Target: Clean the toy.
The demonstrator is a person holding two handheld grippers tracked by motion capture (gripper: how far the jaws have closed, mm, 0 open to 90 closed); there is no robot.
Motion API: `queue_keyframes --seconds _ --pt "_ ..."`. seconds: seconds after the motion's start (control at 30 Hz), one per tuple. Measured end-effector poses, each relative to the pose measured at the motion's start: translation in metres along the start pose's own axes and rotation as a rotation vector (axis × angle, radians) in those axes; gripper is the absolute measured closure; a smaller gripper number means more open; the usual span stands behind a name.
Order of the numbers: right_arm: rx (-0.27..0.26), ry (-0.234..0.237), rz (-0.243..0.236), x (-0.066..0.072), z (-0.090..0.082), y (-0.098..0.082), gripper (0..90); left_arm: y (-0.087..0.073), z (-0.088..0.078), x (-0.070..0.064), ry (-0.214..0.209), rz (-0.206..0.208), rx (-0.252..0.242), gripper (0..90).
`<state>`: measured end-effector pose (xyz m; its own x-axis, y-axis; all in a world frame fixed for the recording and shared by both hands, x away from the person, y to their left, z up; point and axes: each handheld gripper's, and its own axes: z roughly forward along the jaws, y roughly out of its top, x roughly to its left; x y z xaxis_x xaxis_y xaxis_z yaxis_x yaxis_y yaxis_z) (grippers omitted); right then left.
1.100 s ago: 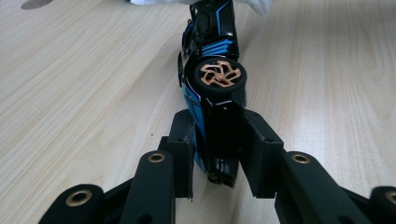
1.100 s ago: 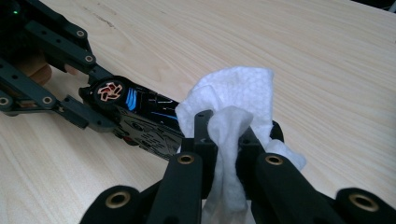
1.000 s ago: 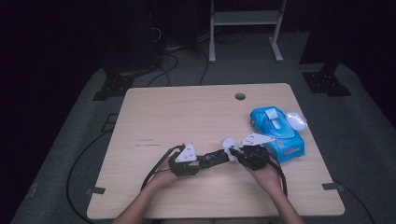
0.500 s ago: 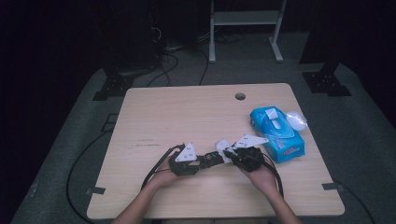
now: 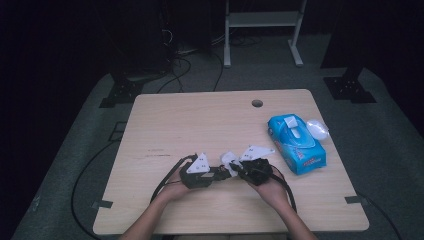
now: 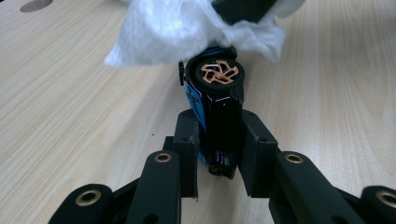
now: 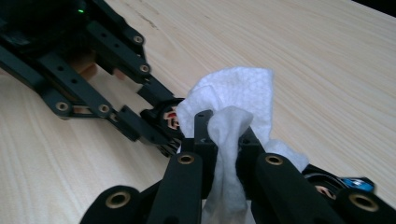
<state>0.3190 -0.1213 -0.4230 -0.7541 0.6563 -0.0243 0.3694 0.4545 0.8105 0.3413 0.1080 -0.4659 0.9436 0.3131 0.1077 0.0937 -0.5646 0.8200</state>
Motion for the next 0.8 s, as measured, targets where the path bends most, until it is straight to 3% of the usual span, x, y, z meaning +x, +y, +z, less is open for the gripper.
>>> queue_keyframes --seconds 0.1,0.13,0.27,0.37,0.47,0.63,0.8 --pt "0.003 -0.021 0.023 -0.006 -0.003 -0.003 83.7 0.0 -0.001 0.0 0.0 0.002 -0.001 71.4" --pt "0.0 -0.057 0.065 -0.019 -0.012 -0.011 83.7 0.0 -0.002 0.001 0.002 0.003 0.0 71.7" --pt "-0.008 -0.086 0.134 -0.036 -0.025 -0.022 83.7 0.001 -0.001 0.001 0.004 -0.007 0.005 71.7" --pt "-0.008 -0.087 0.128 -0.035 -0.025 -0.023 83.7 0.004 -0.001 0.001 0.009 -0.01 0.018 69.2" --pt "-0.007 -0.071 0.124 -0.034 -0.023 -0.021 83.7 0.017 -0.001 0.0 0.017 -0.017 0.032 57.7" --pt "-0.02 -0.072 0.138 -0.04 -0.031 -0.02 83.7 0.039 0.007 0.003 0.033 0.001 0.064 53.2" --pt "-0.031 -0.093 0.155 -0.047 -0.041 -0.026 83.7 0.058 0.023 0.007 0.017 0.023 0.117 50.7"
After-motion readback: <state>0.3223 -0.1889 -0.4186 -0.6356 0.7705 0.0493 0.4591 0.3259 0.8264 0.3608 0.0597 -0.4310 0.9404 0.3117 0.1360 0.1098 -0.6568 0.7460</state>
